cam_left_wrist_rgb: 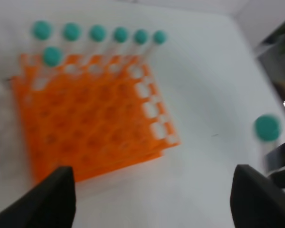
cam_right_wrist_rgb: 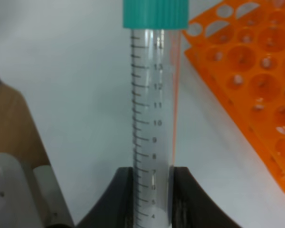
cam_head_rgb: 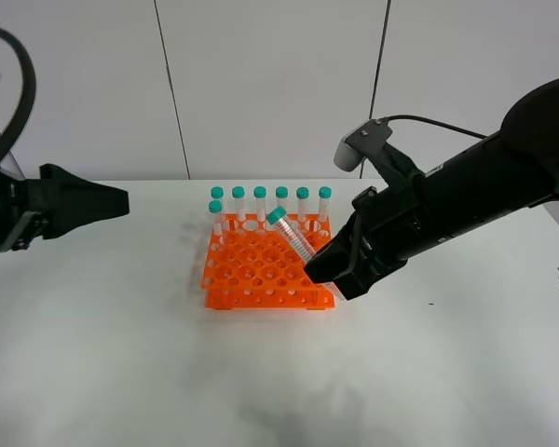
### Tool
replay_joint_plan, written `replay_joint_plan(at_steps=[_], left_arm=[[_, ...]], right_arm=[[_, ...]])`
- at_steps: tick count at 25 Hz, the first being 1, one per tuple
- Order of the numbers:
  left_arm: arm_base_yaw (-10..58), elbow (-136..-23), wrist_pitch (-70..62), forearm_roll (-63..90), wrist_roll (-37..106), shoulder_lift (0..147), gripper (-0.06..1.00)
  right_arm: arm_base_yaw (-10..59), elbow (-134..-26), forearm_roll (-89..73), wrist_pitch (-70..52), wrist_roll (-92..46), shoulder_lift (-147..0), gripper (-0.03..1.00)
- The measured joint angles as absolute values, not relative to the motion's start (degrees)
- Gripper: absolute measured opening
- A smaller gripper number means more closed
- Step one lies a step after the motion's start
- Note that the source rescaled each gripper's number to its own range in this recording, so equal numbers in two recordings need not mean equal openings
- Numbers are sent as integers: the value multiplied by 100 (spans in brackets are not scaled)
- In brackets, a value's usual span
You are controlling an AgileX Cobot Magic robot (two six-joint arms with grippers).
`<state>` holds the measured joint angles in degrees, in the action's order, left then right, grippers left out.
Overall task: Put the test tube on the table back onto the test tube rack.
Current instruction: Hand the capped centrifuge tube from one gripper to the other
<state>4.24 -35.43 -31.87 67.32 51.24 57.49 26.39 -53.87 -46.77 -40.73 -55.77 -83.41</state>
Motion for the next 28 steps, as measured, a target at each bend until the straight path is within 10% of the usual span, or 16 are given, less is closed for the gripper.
replay_joint_plan(at_steps=[10,28], left_arm=[[1208,-3547,-3586,9630,7192,6979,100],[2667,-4569,-3426,9885,7426,8674,100]], right_arm=[[2639,-5387,-4828,-4210,-5690,-8341,4],[2639,-5387,-5002,-4198,-5829,-8341,4]])
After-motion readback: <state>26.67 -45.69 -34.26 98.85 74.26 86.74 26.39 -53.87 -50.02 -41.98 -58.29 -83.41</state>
